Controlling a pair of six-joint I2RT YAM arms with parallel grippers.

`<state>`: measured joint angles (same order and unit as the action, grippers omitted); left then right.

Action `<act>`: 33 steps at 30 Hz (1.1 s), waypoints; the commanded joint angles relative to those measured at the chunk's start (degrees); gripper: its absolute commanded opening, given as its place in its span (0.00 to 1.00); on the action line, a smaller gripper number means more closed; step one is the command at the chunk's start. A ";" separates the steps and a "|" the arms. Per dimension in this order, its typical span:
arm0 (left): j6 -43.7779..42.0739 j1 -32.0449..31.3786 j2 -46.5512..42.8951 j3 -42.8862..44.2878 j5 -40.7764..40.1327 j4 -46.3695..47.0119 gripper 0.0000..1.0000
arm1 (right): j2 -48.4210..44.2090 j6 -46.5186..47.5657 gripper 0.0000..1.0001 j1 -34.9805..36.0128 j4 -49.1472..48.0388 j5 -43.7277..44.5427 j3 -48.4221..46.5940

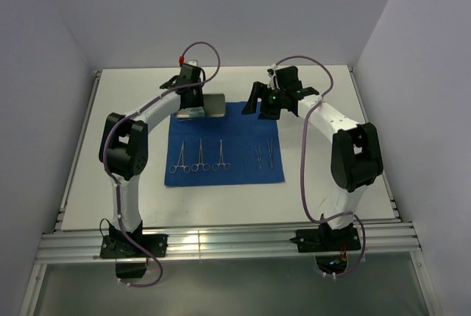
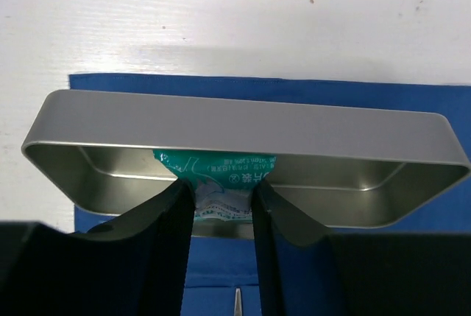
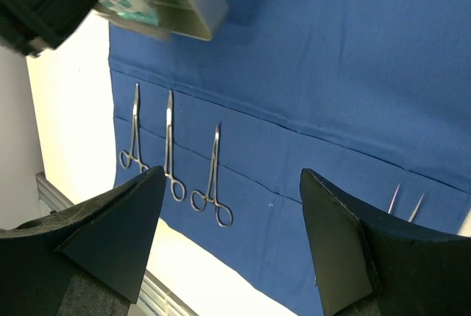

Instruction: Open and lay out the surgical kit

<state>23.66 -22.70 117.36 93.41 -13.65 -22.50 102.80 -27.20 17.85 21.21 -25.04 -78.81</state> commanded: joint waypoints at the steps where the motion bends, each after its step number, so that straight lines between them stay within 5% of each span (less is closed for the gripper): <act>1: 0.50 0.28 3.83 4.76 1.51 -2.53 0.38 | 1.17 0.04 0.81 0.52 -1.35 -0.98 -3.37; 6: 1.30 1.08 7.87 8.54 3.98 -6.14 0.31 | 1.35 0.31 0.80 0.70 -1.17 -1.50 -3.46; 17: 2.19 3.10 10.17 10.66 5.56 -10.46 0.38 | 1.08 0.39 0.79 0.79 -1.00 -2.03 -3.11; 33: -0.02 2.66 -7.49 0.21 11.26 2.54 0.37 | -3.04 4.08 0.78 0.61 -6.62 -4.05 0.31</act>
<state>23.64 -19.62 116.44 96.12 -6.76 -25.76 103.92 -25.76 18.15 18.92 -27.31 -79.13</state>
